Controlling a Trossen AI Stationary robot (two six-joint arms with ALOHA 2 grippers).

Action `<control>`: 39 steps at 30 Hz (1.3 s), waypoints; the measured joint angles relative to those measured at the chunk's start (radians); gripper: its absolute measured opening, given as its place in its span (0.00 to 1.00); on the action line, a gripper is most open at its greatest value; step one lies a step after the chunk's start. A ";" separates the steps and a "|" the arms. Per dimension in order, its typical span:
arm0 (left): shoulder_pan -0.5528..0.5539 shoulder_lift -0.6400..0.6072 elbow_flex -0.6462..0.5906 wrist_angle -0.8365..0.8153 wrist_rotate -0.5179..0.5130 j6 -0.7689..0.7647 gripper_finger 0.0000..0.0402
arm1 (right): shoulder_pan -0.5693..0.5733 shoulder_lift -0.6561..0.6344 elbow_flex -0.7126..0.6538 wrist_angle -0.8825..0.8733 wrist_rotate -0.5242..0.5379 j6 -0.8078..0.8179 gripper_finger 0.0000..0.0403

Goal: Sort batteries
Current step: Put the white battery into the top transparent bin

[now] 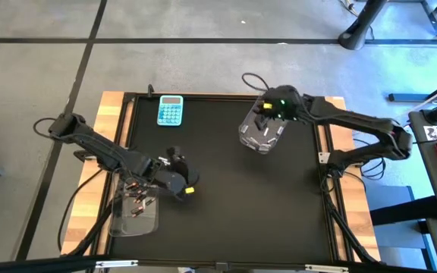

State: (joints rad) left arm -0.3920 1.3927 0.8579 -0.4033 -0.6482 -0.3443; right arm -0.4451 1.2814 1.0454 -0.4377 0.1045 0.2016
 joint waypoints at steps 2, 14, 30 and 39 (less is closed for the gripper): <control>0.003 -0.014 0.055 -0.214 -0.006 -0.074 0.45 | 0.070 -0.038 0.000 0.009 0.001 0.000 0.31; 0.263 -0.039 -0.005 -0.608 0.352 -0.167 0.45 | 0.665 -0.037 -0.002 0.053 0.244 0.041 0.31; 0.573 -0.032 -0.130 -0.409 0.559 0.196 0.45 | 0.917 -0.036 -0.002 0.089 0.525 0.054 0.31; 0.562 0.072 -0.127 -0.407 0.567 0.196 0.45 | 0.917 -0.036 -0.002 0.091 0.525 0.055 0.31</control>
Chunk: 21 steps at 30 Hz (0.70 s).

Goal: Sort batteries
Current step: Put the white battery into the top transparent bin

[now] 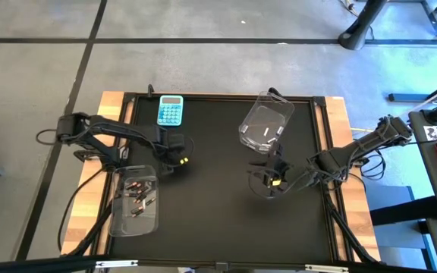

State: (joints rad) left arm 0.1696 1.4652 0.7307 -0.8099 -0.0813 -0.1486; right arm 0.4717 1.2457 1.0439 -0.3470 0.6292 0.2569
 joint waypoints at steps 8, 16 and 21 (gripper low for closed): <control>0.013 0.049 0.000 0.016 -0.005 0.011 0.45 | -0.001 0.000 0.000 -0.001 0.000 0.000 0.31; 0.035 0.054 -0.003 0.055 0.003 0.053 0.32 | -0.001 0.000 0.000 -0.002 -0.004 0.000 0.31; 0.035 0.055 -0.003 0.072 -0.004 0.074 0.18 | -0.001 0.000 0.000 -0.002 -0.005 0.000 0.31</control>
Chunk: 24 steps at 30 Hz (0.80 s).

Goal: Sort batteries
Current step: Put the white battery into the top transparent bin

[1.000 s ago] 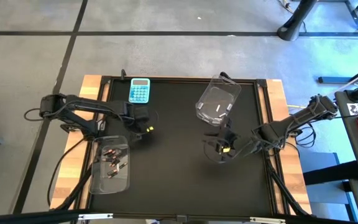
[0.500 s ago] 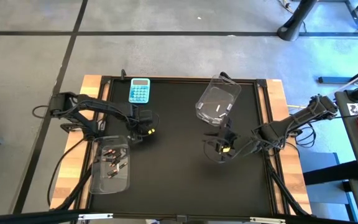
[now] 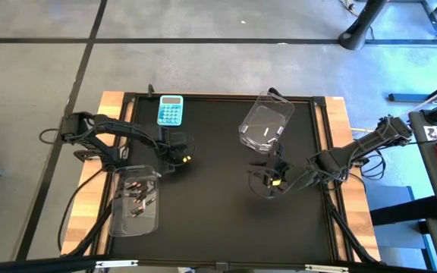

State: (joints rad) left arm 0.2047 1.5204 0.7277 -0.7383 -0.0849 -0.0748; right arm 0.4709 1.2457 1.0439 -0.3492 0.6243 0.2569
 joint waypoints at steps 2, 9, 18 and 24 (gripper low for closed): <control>0.000 -0.001 0.001 0.024 -0.004 0.002 0.15 | 0.000 0.000 0.000 0.000 0.000 0.000 0.31; 0.000 0.002 0.027 0.092 -0.007 0.004 0.15 | 0.000 0.006 0.000 0.001 -0.007 0.000 0.31; -0.029 -0.001 0.083 0.282 0.071 -0.008 0.00 | 0.000 0.072 0.000 -0.005 -0.069 0.009 0.31; -0.052 -0.002 0.082 0.411 0.030 -0.098 0.04 | 0.001 0.089 0.000 -0.021 -0.069 0.036 0.31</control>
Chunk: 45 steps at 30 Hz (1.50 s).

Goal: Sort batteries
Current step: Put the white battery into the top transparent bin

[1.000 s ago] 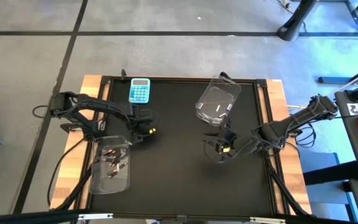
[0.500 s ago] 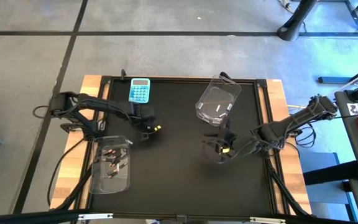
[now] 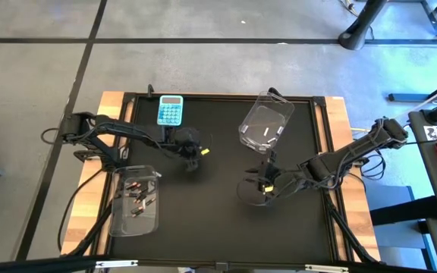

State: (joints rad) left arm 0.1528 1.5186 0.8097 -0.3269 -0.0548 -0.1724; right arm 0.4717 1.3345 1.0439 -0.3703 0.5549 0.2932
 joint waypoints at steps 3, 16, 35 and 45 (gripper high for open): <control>0.022 0.001 0.000 0.053 -0.026 -0.056 0.10 | 0.000 0.000 0.000 0.003 0.002 0.002 0.31; 0.097 0.214 -0.001 0.402 -0.091 -0.281 0.57 | 0.000 0.000 0.000 0.007 0.001 0.002 0.31; 0.036 0.299 0.006 0.315 -0.245 -0.145 0.23 | 0.000 0.000 0.000 0.002 -0.009 0.002 0.31; 0.035 0.286 0.000 0.328 -0.238 -0.030 0.05 | 0.000 0.000 0.000 0.002 -0.016 0.002 0.31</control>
State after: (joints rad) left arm 0.1879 1.8045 0.8099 0.0012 -0.2925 -0.2025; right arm 0.4717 1.3342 1.0439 -0.3683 0.5385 0.2951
